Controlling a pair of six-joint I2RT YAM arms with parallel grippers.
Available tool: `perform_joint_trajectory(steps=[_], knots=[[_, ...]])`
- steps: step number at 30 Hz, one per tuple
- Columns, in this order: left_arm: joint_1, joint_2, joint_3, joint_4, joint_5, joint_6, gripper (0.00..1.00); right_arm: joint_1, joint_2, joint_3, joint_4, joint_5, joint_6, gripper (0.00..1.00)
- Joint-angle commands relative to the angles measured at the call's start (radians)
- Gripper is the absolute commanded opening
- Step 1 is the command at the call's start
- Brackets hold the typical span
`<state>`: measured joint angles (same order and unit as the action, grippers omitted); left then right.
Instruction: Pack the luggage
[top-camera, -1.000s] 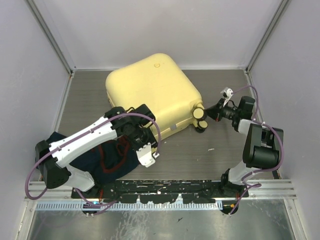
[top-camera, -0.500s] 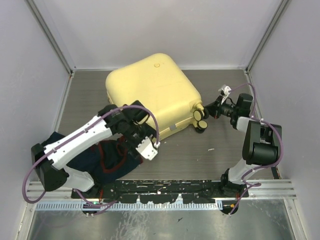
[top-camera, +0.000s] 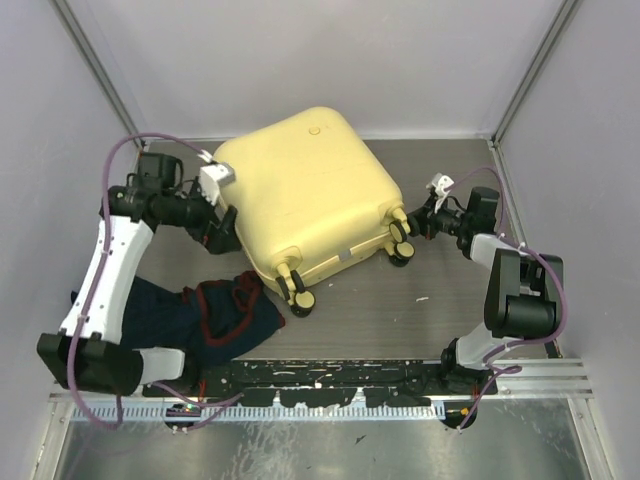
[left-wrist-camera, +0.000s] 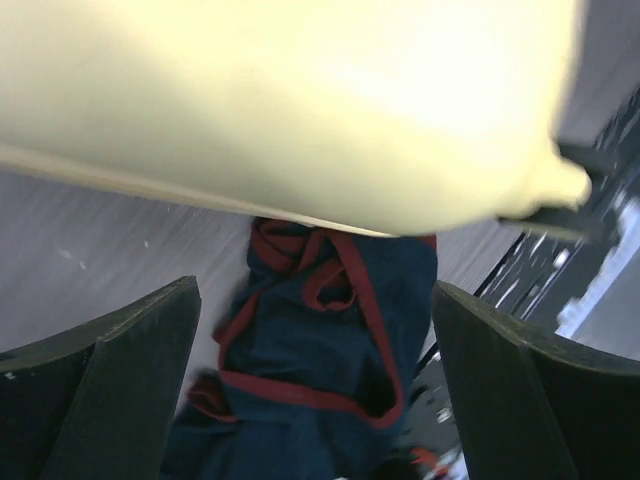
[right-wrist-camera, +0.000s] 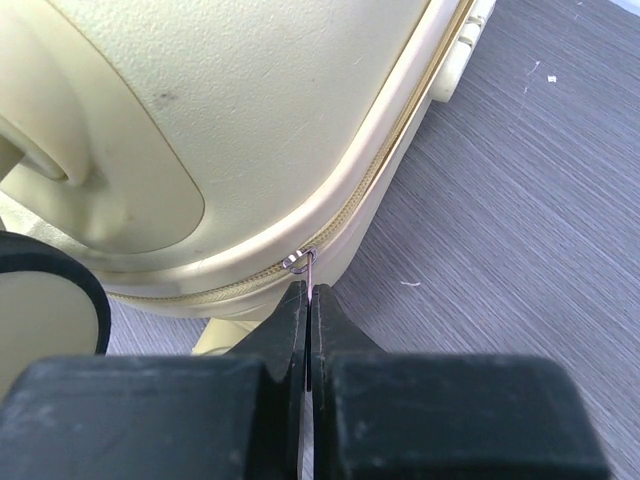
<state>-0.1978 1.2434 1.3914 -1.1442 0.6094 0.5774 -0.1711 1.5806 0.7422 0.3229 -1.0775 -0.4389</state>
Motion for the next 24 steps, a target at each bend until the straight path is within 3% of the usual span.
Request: perform_joint_trajectory(steps=[1, 5, 11, 17, 24], knots=[[0.223, 0.1, 0.025, 0.126, 0.174, -0.44, 0.98, 0.044, -0.052, -0.011, 0.007, -0.021, -0.047, 0.01], [0.371, 0.187, -0.016, 0.237, 0.312, -0.65, 0.96, 0.061, -0.067, -0.031, 0.001, -0.018, -0.047, 0.0], [0.371, 0.264, -0.083, 0.541, 0.392, -0.855, 0.99, 0.082, -0.101, -0.069, -0.001, -0.01, -0.039, 0.01], [0.293, 0.436, 0.027, 0.597, 0.401, -0.857, 0.91, 0.102, -0.145, -0.1, 0.02, 0.007, 0.007, 0.01], [0.21, 0.704, 0.312, 0.6, 0.326, -0.796, 0.66, 0.164, -0.211, -0.174, 0.08, 0.057, 0.104, 0.01]])
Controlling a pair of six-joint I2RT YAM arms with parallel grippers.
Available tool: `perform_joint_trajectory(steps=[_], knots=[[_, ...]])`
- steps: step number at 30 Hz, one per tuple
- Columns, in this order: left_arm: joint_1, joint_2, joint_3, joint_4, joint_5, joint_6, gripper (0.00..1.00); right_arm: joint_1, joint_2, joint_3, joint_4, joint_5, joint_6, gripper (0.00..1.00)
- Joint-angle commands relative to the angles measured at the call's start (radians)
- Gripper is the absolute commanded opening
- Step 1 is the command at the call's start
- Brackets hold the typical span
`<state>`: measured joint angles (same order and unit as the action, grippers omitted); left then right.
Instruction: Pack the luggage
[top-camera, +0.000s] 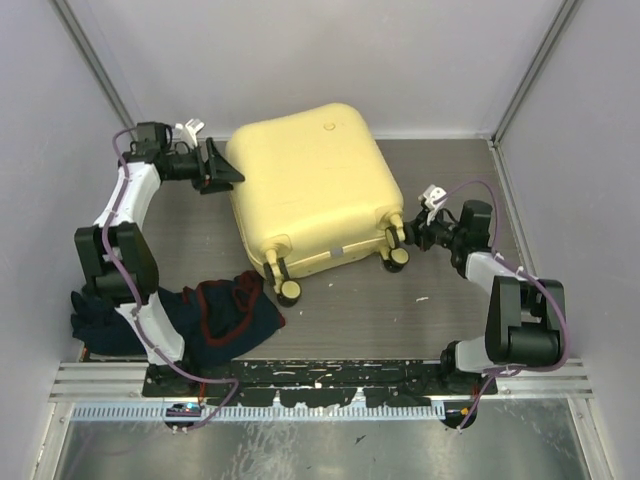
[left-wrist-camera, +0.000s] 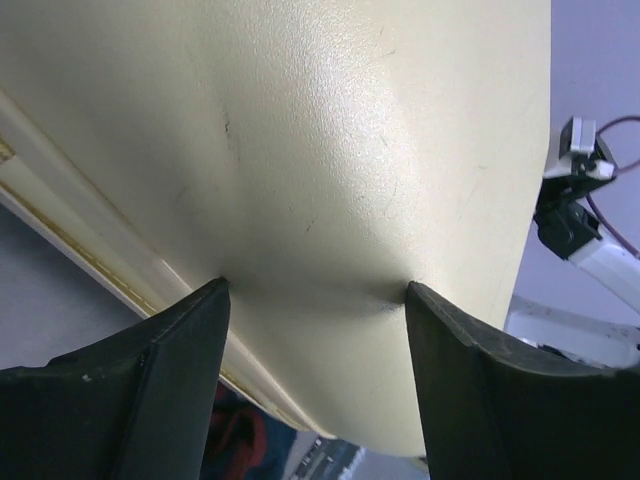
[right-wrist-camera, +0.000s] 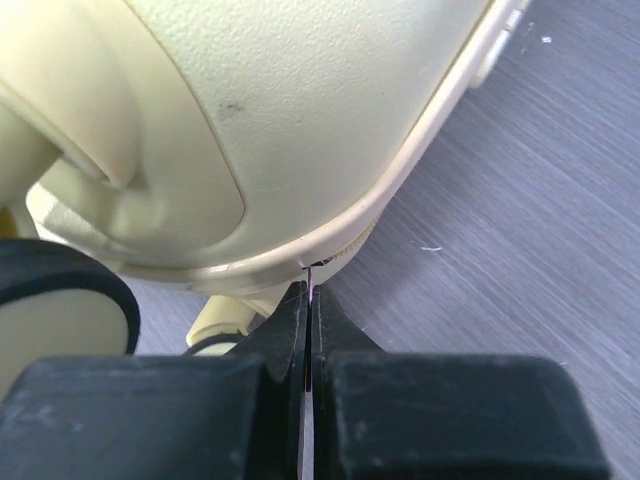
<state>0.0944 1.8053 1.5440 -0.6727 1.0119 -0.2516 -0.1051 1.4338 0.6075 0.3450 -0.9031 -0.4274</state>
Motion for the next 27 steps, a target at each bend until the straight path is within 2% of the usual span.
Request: perform_joint_trajectory(steps=[1, 5, 8, 11, 14, 17, 20, 27], knots=[[-0.092, 0.187, 0.219, 0.106, -0.089, 0.044, 0.63, 0.109, -0.076, -0.053, 0.069, -0.108, 0.109, 0.01], [-0.138, 0.333, 0.47, -0.008, -0.185, 0.134, 0.58, 0.172, -0.137, -0.113, 0.125, -0.058, 0.203, 0.01], [-0.153, 0.355, 0.593, -0.077, -0.324, 0.188, 0.65, 0.241, -0.185, -0.148, 0.16, 0.002, 0.26, 0.01], [-0.136, 0.309, 0.617, -0.132, -0.386, 0.194, 0.75, 0.303, -0.207, -0.169, 0.214, 0.082, 0.336, 0.01], [-0.118, 0.186, 0.535, -0.148, -0.439, 0.199, 0.83, 0.356, -0.213, -0.181, 0.262, 0.167, 0.411, 0.01], [-0.121, -0.002, 0.394, -0.146, -0.473, 0.241, 0.86, 0.419, -0.225, -0.193, 0.288, 0.254, 0.452, 0.01], [-0.129, -0.16, 0.25, -0.143, -0.487, 0.243, 0.87, 0.465, -0.22, -0.193, 0.315, 0.286, 0.481, 0.01], [-0.192, -0.417, 0.03, -0.301, -0.453, 0.303, 0.87, 0.57, -0.136, -0.132, 0.372, 0.339, 0.517, 0.01]])
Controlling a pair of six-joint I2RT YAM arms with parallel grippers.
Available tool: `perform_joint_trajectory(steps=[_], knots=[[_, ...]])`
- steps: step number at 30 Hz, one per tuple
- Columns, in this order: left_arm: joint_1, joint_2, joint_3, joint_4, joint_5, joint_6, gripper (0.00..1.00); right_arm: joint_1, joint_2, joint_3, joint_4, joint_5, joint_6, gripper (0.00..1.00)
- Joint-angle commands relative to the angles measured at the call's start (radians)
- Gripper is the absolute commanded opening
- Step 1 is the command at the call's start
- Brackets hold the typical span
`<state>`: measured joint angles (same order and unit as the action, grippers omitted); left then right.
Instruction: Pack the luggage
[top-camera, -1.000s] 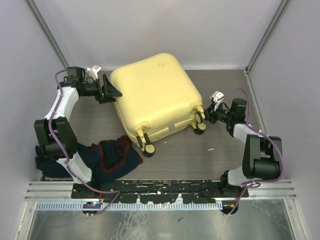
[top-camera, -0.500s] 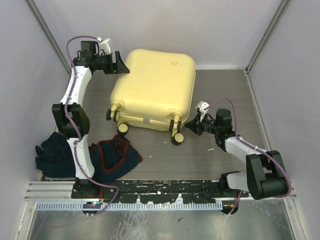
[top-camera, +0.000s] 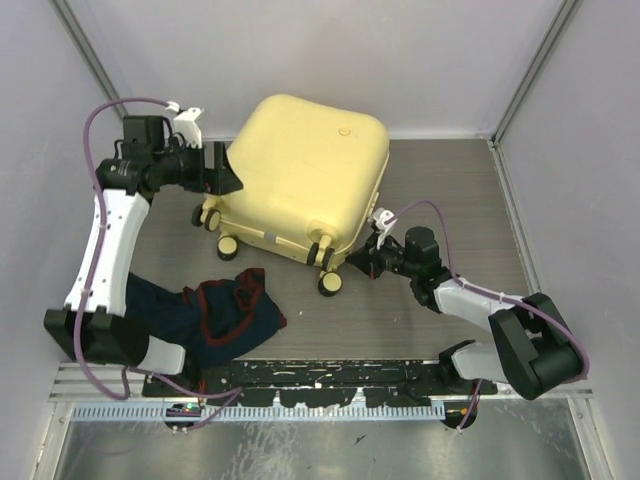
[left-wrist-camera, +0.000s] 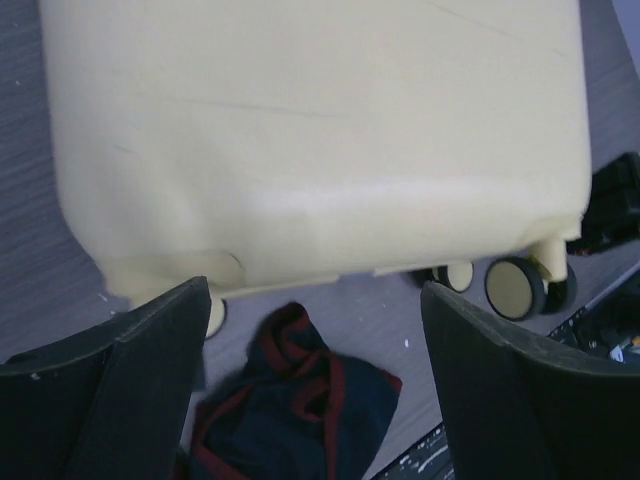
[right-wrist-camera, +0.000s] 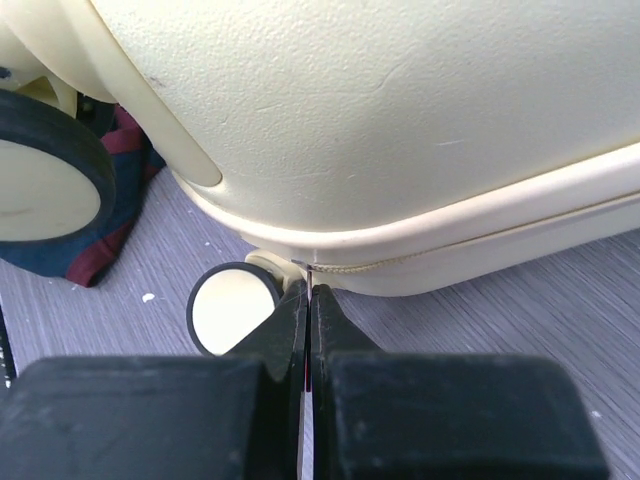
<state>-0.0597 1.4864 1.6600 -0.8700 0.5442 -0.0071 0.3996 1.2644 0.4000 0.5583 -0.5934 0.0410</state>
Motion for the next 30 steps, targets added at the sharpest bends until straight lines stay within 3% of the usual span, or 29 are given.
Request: perform_joint_trajectory(steps=[1, 10, 17, 21, 27, 30], knots=[[-0.051, -0.125, -0.112, -0.117, 0.016, 0.067, 0.87, 0.079, 0.047, 0.088, 0.161, 0.034, 0.055, 0.01], [-0.227, -0.316, -0.383, -0.107, -0.02, 0.096, 0.9, 0.221, 0.178, 0.224, 0.181, 0.089, 0.079, 0.01], [-0.346, -0.277, -0.404, -0.053, -0.061, 0.056, 0.93, 0.269, 0.261, 0.312, 0.184, 0.194, 0.125, 0.01], [-0.413, -0.243, -0.392, -0.016, -0.157, 0.061, 0.93, 0.28, 0.289, 0.339, 0.181, 0.21, 0.134, 0.01], [-0.451, -0.158, -0.365, 0.011, -0.226, 0.067, 0.88, 0.286, 0.299, 0.342, 0.176, 0.232, 0.135, 0.01], [-0.459, -0.136, -0.366, 0.009, -0.219, 0.083, 0.78, 0.286, 0.288, 0.332, 0.165, 0.242, 0.126, 0.01]])
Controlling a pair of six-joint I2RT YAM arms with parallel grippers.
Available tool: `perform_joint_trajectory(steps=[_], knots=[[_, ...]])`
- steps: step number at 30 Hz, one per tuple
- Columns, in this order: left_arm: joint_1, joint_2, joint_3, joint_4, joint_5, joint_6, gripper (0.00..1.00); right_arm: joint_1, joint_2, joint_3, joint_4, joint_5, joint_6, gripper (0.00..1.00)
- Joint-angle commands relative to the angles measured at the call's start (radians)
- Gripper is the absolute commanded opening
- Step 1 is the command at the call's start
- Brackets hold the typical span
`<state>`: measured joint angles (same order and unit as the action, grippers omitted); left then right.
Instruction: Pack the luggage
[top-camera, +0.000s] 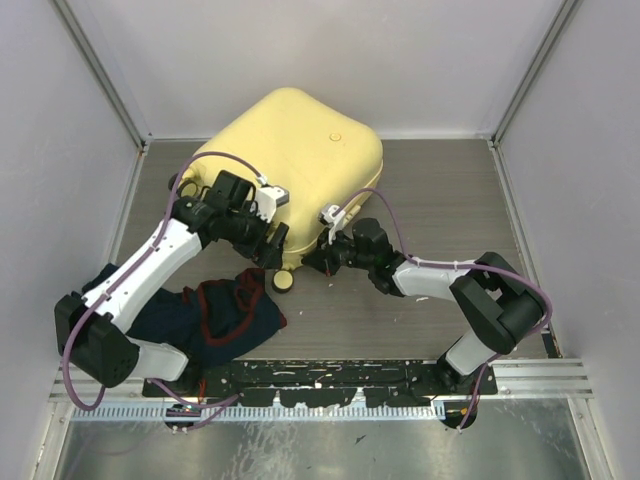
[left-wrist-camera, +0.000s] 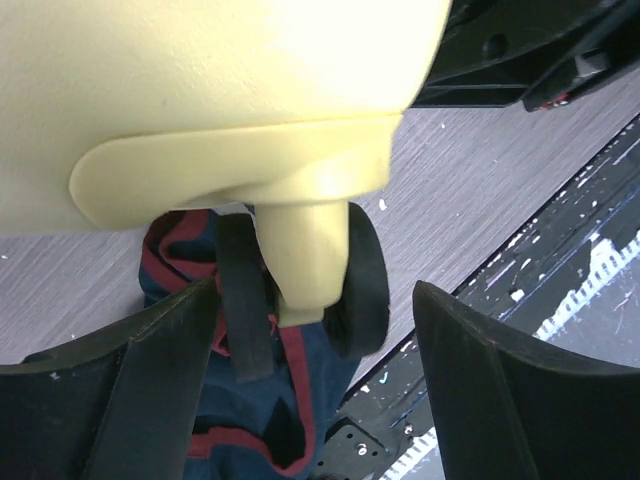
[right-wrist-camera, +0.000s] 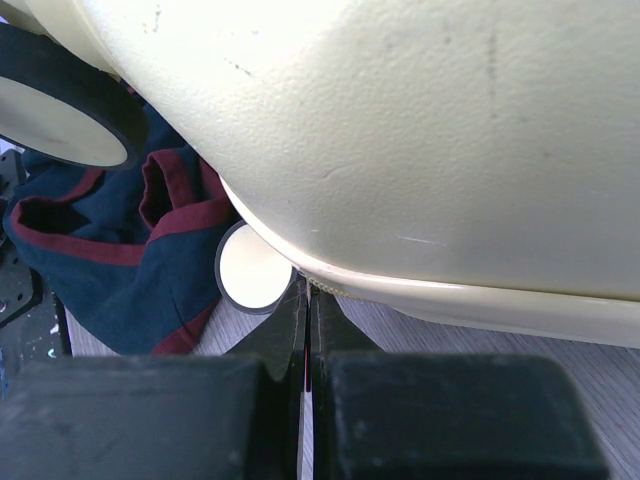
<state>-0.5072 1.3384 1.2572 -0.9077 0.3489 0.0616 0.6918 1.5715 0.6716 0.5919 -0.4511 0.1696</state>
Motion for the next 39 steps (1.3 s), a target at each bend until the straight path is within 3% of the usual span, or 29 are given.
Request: perform_joint_trajectory(steps=[1, 4, 10, 12, 21, 28, 39], knots=[[-0.014, 0.015, 0.036, 0.046, -0.029, 0.021, 0.75, -0.007, -0.025, 0.057, 0.128, 0.103, -0.005, 0.01], [-0.014, 0.018, 0.03, 0.042, -0.043, 0.041, 0.58, -0.008, -0.043, 0.043, 0.112, 0.11, -0.014, 0.01], [-0.014, 0.014, 0.016, -0.001, -0.062, 0.086, 0.11, -0.06, -0.088, 0.02, 0.074, 0.099, -0.021, 0.01], [-0.014, 0.009, 0.004, -0.005, -0.067, 0.099, 0.0, -0.094, -0.104, 0.013, 0.058, 0.084, -0.027, 0.01], [-0.014, -0.001, -0.012, -0.03, -0.056, 0.175, 0.0, -0.267, -0.164, -0.009, -0.03, 0.003, -0.112, 0.01], [-0.015, -0.02, -0.02, -0.078, 0.033, 0.273, 0.0, -0.398, -0.17, -0.016, -0.074, -0.04, -0.205, 0.01], [-0.015, -0.044, -0.051, -0.146, 0.05, 0.447, 0.0, -0.604, -0.191, -0.035, -0.11, -0.071, -0.239, 0.01]])
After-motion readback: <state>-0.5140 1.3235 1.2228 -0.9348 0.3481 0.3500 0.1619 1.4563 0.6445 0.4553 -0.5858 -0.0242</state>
